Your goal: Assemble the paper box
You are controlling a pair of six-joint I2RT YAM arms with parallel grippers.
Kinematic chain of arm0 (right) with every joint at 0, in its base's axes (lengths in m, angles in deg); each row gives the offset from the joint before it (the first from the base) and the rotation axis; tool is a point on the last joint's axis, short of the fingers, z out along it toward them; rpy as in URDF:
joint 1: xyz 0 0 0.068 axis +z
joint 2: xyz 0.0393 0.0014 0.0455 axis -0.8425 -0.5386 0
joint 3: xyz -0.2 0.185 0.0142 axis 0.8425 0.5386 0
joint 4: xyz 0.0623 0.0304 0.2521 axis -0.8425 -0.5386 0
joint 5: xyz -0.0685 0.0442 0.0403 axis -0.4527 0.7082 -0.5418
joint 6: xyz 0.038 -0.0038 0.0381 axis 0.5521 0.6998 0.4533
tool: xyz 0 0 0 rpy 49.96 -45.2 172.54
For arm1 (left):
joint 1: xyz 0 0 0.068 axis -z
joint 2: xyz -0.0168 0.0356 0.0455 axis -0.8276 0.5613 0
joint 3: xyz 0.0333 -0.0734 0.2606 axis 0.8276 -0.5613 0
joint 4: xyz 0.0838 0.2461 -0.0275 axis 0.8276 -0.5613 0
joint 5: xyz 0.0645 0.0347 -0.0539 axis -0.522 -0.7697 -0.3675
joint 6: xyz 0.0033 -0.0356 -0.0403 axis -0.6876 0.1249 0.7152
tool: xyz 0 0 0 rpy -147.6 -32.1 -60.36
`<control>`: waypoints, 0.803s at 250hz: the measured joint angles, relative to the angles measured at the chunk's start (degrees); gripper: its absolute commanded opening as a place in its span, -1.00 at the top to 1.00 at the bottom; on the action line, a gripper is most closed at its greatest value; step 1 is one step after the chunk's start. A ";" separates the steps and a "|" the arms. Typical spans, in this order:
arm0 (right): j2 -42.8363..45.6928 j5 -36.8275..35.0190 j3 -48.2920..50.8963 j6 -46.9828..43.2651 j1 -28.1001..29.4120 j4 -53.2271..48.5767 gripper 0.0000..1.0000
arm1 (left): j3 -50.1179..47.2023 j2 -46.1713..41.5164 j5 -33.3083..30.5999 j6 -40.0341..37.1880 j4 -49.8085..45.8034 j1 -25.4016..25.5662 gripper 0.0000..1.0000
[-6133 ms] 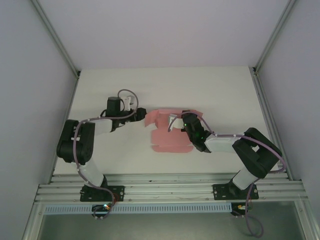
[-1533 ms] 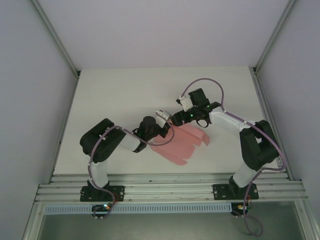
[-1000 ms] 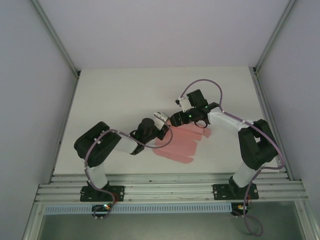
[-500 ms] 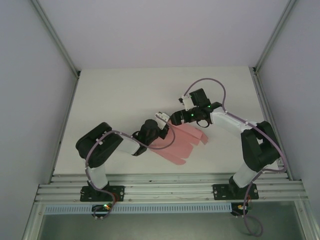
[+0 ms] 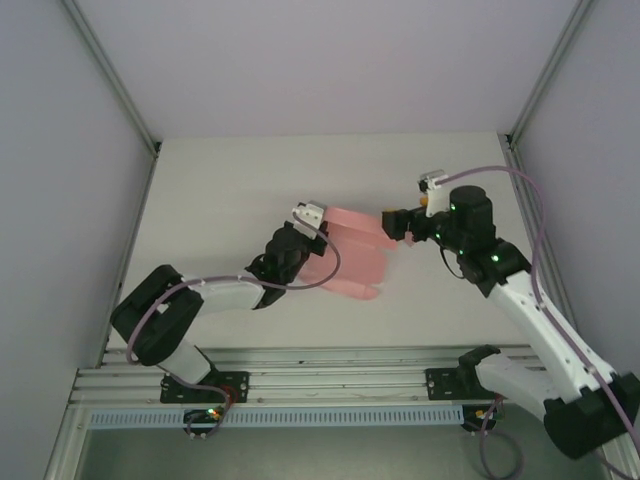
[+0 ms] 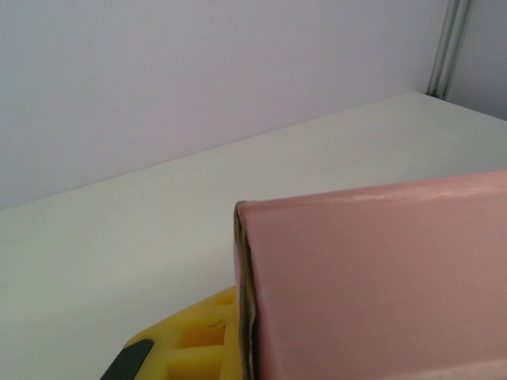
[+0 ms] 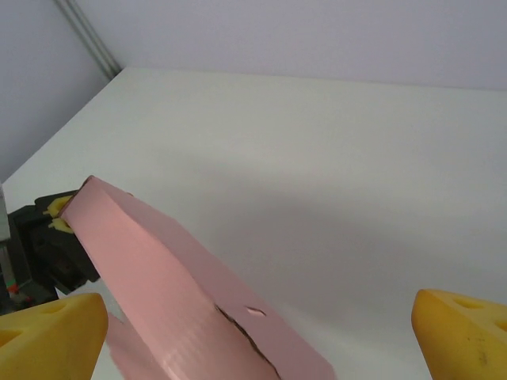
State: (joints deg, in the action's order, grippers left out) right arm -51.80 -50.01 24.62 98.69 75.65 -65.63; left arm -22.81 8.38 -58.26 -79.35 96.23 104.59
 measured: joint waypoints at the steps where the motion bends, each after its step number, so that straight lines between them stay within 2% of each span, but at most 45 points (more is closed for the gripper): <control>1: 0.15 -0.11 0.02 0.00 0.00 -0.09 -0.99 | 0.00 -0.07 0.00 0.04 -0.11 0.00 1.00; 42: 2.21 -2.03 1.70 -1.01 -0.37 -3.91 -0.99 | 0.24 -2.12 -0.68 2.19 -5.05 0.00 1.00; 114: -6.34 -0.98 4.22 -1.62 -0.48 -4.74 -0.99 | 1.95 -4.96 -0.96 6.19 -11.32 -0.02 1.00; 142: -9.75 -0.09 4.26 -1.27 -0.48 -0.68 -0.99 | 2.60 -4.96 0.61 7.69 -12.02 0.00 1.00; 201: -13.62 2.95 6.99 3.76 -0.46 14.29 -0.99 | 3.19 -3.43 1.16 11.41 -12.07 -0.94 1.00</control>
State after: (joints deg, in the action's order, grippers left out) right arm -65.42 -47.06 31.61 102.45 75.19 -51.33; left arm -19.62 4.95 -57.10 -67.94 84.16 103.65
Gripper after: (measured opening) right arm 0.995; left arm 0.082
